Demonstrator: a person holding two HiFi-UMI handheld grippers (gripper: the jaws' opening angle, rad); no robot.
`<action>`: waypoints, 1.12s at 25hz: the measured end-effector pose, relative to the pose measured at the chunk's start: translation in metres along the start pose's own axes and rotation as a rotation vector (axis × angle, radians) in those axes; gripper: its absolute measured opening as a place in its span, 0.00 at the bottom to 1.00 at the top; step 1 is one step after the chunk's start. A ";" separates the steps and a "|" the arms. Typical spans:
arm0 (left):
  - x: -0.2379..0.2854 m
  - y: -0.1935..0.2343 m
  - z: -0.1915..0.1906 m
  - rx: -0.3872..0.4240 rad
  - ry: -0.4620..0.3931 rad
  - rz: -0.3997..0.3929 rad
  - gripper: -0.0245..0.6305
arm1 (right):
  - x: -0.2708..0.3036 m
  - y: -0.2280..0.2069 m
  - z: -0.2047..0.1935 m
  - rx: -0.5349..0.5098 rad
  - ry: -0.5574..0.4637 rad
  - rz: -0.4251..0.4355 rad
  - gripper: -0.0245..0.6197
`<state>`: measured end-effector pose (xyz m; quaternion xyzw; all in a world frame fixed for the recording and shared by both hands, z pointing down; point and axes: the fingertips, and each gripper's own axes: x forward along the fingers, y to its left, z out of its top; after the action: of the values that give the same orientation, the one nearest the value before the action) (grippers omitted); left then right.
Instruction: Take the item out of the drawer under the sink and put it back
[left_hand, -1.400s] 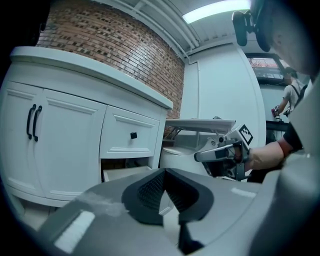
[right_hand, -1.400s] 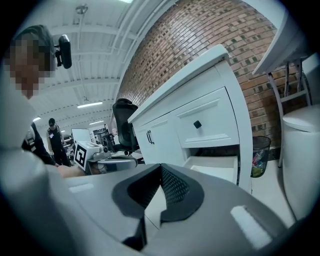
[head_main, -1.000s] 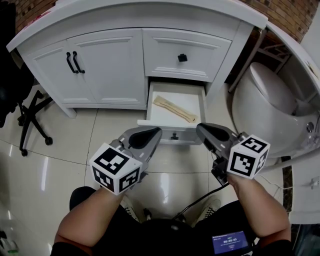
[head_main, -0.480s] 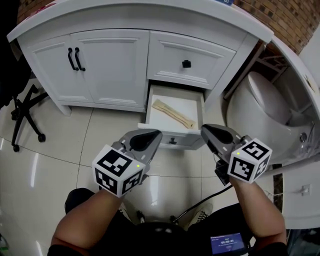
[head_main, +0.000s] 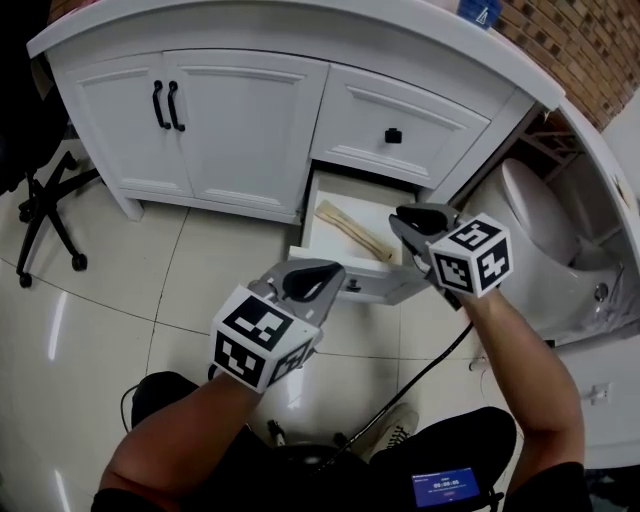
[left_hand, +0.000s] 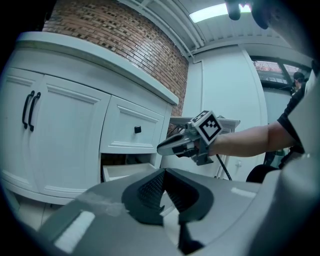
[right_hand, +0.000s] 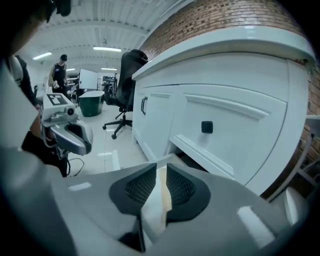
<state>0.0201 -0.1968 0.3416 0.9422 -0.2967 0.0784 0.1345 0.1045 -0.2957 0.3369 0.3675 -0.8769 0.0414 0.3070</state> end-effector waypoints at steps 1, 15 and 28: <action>0.000 0.000 0.000 -0.003 -0.002 -0.001 0.05 | 0.010 -0.008 -0.002 -0.014 0.021 -0.008 0.13; 0.004 0.003 0.001 -0.020 0.004 -0.013 0.05 | 0.140 -0.015 -0.073 -0.232 0.396 0.125 0.12; 0.005 0.008 0.001 -0.042 0.002 -0.019 0.05 | 0.173 -0.016 -0.111 -0.123 0.563 0.178 0.20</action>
<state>0.0192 -0.2061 0.3438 0.9418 -0.2894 0.0716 0.1553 0.0777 -0.3814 0.5226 0.2440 -0.7870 0.1151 0.5549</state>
